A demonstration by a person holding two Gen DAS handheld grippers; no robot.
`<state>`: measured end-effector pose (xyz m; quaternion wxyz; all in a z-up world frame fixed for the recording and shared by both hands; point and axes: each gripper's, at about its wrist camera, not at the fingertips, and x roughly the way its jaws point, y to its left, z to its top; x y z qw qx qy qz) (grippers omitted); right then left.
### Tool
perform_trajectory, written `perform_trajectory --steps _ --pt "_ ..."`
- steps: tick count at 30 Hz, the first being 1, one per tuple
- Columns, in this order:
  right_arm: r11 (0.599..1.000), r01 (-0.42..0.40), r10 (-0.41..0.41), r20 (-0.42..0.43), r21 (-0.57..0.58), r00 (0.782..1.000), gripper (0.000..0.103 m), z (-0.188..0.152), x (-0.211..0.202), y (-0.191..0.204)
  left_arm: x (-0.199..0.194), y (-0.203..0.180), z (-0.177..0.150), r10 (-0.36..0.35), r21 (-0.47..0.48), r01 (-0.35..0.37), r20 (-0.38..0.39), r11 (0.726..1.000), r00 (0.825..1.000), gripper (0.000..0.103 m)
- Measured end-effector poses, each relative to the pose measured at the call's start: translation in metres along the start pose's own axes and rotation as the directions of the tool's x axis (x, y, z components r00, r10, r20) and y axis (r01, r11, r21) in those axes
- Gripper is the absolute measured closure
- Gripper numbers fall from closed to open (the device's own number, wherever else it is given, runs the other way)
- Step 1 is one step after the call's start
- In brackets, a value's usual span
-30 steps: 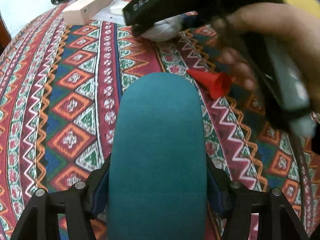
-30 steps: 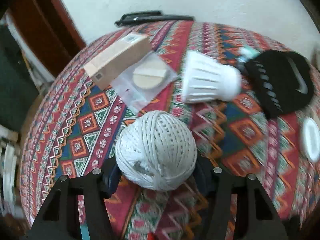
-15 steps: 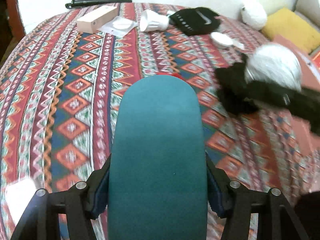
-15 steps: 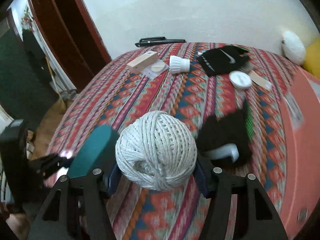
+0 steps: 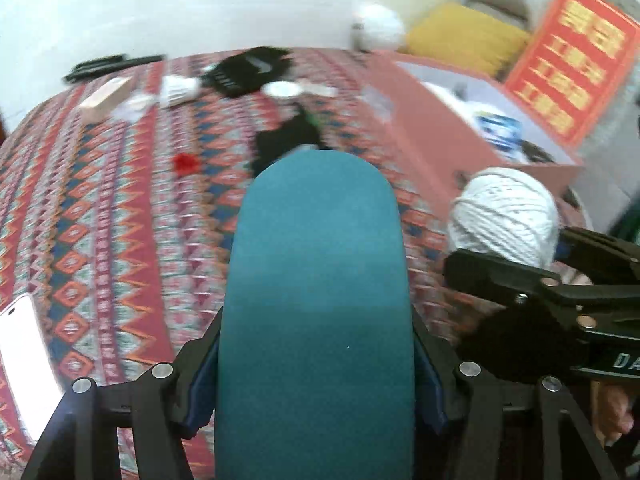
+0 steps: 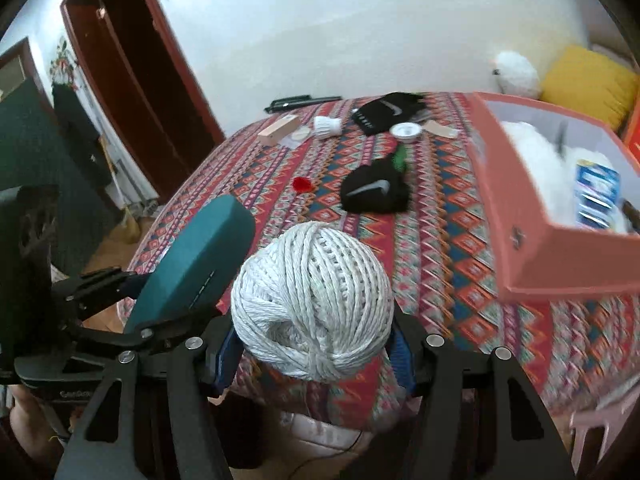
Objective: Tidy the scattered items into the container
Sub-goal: 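Carry the teal case and string ball into the pink box and release both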
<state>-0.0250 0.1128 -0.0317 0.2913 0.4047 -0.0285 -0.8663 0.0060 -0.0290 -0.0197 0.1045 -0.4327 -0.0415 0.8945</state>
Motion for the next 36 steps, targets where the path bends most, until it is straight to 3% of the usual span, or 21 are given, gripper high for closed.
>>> perform_trajectory --steps 7,13,18,22,26,29,34,36 --pt "0.995 0.068 -0.073 0.066 0.079 0.995 0.039 -0.019 -0.056 -0.036 -0.002 -0.067 0.008 -0.088 0.108 0.087 -0.004 0.990 0.996 0.036" --pt "0.978 0.139 -0.161 0.136 0.156 0.978 0.039 -0.021 -0.102 -0.077 0.008 -0.124 0.037 -0.149 0.208 0.145 0.003 0.967 0.989 0.036" --pt "0.954 0.220 -0.259 0.195 0.202 0.946 0.039 -0.005 -0.134 -0.121 0.027 -0.176 0.080 -0.201 0.287 0.189 0.014 0.939 0.979 0.036" --pt "0.929 0.289 -0.341 0.231 0.230 0.911 0.039 0.021 -0.152 -0.164 0.055 -0.195 0.131 -0.197 0.304 0.177 0.035 0.936 0.980 0.036" --pt "0.907 0.335 -0.394 0.237 0.255 0.888 0.039 0.053 -0.149 -0.210 0.082 -0.215 0.182 -0.193 0.320 0.166 0.055 0.933 0.980 0.036" --pt "0.899 0.347 -0.410 0.231 0.268 0.882 0.039 0.076 -0.140 -0.243 0.111 -0.225 0.224 -0.186 0.325 0.156 0.063 0.933 0.981 0.036" --pt "0.890 0.384 -0.437 0.223 0.246 0.871 0.035 0.115 -0.105 -0.291 0.160 -0.227 0.270 -0.228 0.323 0.202 0.043 0.925 0.973 0.035" --pt "0.870 0.428 -0.484 0.253 0.246 0.838 0.017 0.124 -0.100 -0.298 0.164 -0.223 0.282 -0.239 0.300 0.205 0.080 0.932 0.968 0.023"
